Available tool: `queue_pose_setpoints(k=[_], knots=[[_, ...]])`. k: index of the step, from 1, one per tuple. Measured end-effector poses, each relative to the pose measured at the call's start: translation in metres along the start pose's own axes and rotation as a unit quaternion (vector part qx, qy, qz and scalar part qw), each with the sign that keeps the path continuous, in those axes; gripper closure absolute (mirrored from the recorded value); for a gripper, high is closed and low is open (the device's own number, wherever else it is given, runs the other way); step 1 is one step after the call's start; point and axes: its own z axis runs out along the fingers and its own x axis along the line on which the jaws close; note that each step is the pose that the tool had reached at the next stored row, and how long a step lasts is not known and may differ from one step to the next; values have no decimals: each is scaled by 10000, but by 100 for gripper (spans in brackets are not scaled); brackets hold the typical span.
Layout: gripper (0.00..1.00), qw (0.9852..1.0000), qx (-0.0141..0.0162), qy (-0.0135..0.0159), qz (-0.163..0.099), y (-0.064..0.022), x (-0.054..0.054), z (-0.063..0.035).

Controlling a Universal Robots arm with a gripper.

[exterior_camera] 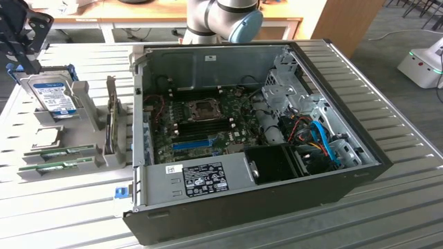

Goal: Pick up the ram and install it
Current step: 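Reach for the ram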

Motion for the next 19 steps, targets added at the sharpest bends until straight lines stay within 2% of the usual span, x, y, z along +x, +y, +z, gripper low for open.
queue_pose_setpoints(k=[9, 19], knots=[[89, 10000, 0, 0, 0, -8, 109, -2], [89, 10000, 0, 0, 0, -29, 113, -3]])
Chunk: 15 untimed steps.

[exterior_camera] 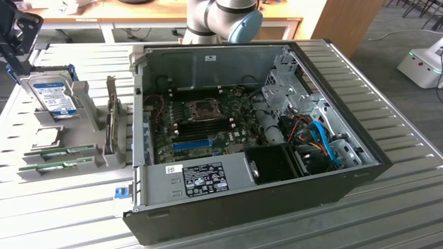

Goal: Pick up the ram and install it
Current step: 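Reach for the ram, then pick up the ram and move it above insertion slot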

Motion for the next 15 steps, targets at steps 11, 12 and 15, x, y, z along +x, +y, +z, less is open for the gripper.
queue_pose_setpoints(k=[11, 12, 15], knots=[[89, 10000, 0, 0, 0, -44, -4, -2], [89, 10000, 0, 0, 0, -44, -3, -2], [89, 10000, 0, 0, 0, -44, -3, -2]])
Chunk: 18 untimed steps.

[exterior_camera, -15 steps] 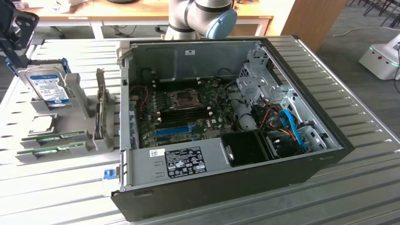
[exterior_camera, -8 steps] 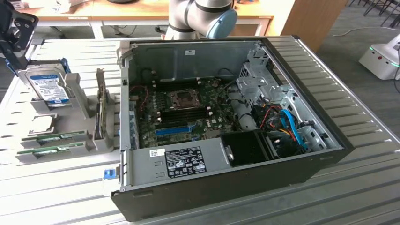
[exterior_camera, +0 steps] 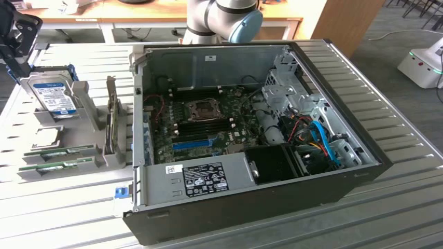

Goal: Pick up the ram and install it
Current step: 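Pick up the ram and move it above insertion slot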

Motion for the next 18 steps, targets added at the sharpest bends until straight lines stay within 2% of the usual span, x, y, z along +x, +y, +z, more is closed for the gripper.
queue_pose_setpoints(k=[8, 13, 18], knots=[[89, 10000, -1, 4, -70, 0, 1, 0], [89, 9995, -7, 15, -308, 0, 0, 0], [89, 9981, -14, 29, -623, 0, 0, 1]])
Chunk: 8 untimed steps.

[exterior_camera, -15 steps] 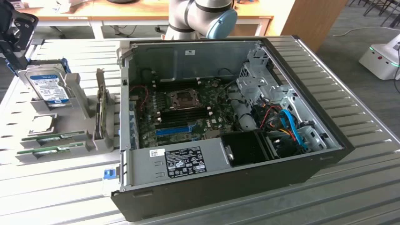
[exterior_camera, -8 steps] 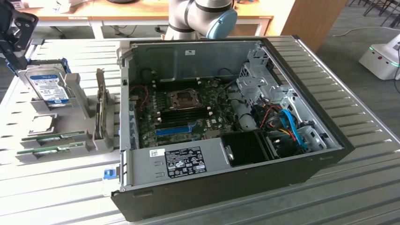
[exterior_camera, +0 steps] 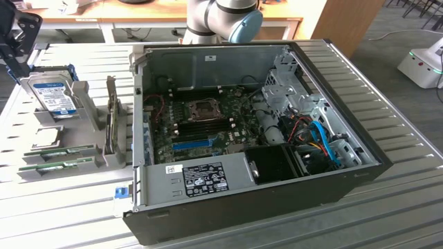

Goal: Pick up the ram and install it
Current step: 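Pick up the ram and move it above insertion slot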

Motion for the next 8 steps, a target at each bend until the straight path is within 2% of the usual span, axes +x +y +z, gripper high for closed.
queue_pose_setpoints(k=[4, 8], knots=[[89, 9996, -7, 13, -288, 0, 0, 1], [89, 9983, -13, 26, -576, 0, 0, 2]])
